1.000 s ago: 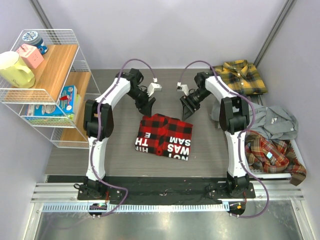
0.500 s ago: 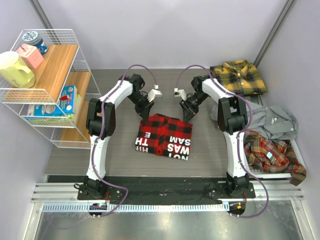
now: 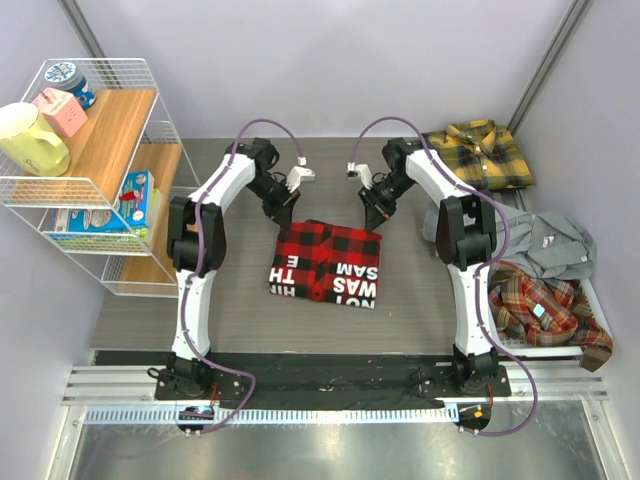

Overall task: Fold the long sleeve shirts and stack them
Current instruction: Fold the shirt

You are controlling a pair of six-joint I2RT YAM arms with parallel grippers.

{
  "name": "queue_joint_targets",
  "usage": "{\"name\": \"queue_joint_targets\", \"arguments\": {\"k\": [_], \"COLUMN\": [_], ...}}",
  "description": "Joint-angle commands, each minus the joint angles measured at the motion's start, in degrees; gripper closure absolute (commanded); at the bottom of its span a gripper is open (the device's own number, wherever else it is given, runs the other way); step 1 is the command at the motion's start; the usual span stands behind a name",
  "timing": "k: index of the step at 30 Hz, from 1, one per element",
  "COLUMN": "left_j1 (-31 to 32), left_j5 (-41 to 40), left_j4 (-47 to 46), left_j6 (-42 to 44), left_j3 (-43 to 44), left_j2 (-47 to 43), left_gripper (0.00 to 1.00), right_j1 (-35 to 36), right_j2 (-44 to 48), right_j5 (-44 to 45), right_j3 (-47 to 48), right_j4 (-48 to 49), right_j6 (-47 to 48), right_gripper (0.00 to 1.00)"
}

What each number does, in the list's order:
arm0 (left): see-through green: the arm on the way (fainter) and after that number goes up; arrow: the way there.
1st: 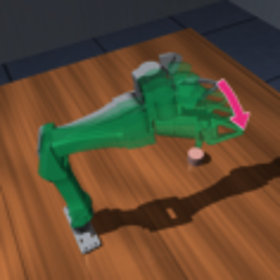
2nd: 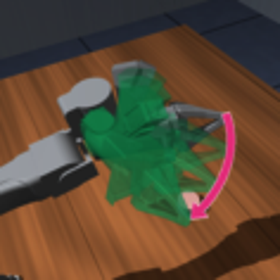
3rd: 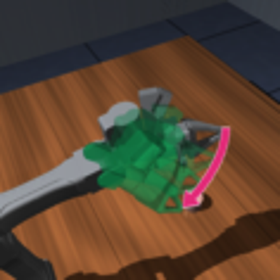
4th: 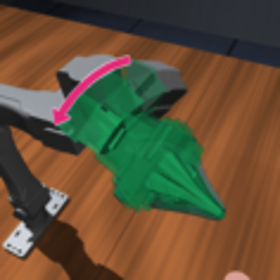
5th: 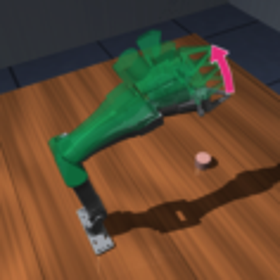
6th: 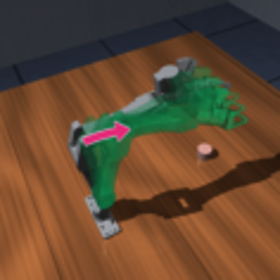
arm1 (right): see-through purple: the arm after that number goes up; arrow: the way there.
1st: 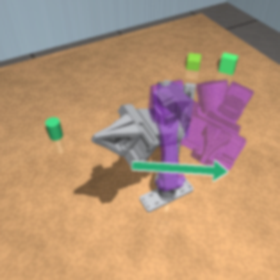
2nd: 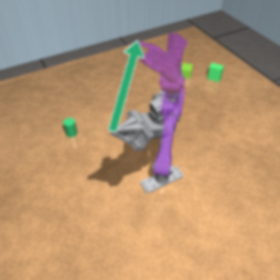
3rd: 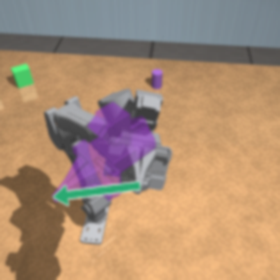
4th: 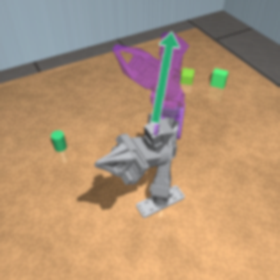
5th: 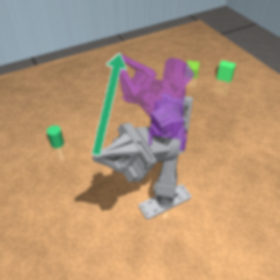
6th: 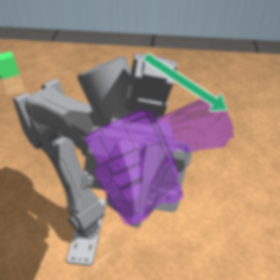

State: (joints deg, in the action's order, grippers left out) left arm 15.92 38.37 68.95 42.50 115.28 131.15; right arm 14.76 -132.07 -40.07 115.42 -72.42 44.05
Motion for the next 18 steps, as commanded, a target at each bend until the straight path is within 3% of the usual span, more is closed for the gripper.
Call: {"name": "queue_joint_targets", "arguments": {"k": [1, 8, 9, 10, 11, 12, 14, 15, 16, 17, 18], "left_j1": [-2.29, -2.48, -2.56, -2.56, -2.74, -2.91, -4.05, -4.41, -4.76, -4.85, -4.76], "left_j5": [-7.24, -14.81, -15.51, -17.17, -17.36, -17.19, -13.69, -12.19, -11.31, -9.30, -8.41], "left_j4": [-4.07, -8.39, -8.30, -9.43, -10.40, -11.37, -16.81, -19.70, -22.51, -26.63, -27.98], "left_j6": [-4.86, -10.50, -11.20, -11.99, -13.13, -15.23, -17.70, -20.67, -22.36, -23.42, -25.78], "left_j3": [2.40, 9.16, 9.69, 9.70, 8.83, 7.86, 2.00, -1.08, -3.90, -8.63, -10.50], "left_j2": [3.23, 8.85, 9.64, 9.47, 8.95, 6.94, 2.90, 0.62, -4.97, -7.38, -10.19], "left_gripper": [1.00, 1.00, 1.00, 0.99, 0.94, 0.83, 0.71, 0.57, 0.51, 0.46, 0.33], "right_j1": [-1.23, -1.49, -1.49, -1.49, -1.49, -1.58, -1.93, -2.02, -2.19, -2.28, -2.46], "right_j2": [-2.39, -1.44, -1.00, -0.47, 0.75, 1.37, 2.95, 5.13, 6.55, 7.87, 11.10], "right_j5": [7.81, 12.82, 13.18, 13.88, 14.14, 14.15, 12.22, 11.69, 11.51, 9.77, 8.62], "right_j3": [2.71, -0.54, -1.93, -2.56, -2.91, -3.00, -2.56, -2.83, -3.26, -3.70, -5.62], "right_j4": [7.45, 24.95, 27.66, 28.99, 30.14, 31.80, 32.69, 33.74, 34.01, 34.19, 34.28], "right_j6": [-5.10, -18.64, -19.70, -21.27, -22.25, -23.04, -25.68, -26.55, -27.61, -28.49, -29.02], "right_gripper": [0.99, 0.99, 0.97, 0.87, 0.79, 0.74, 0.53, 0.45, 0.37, 0.31, 0.31]}}
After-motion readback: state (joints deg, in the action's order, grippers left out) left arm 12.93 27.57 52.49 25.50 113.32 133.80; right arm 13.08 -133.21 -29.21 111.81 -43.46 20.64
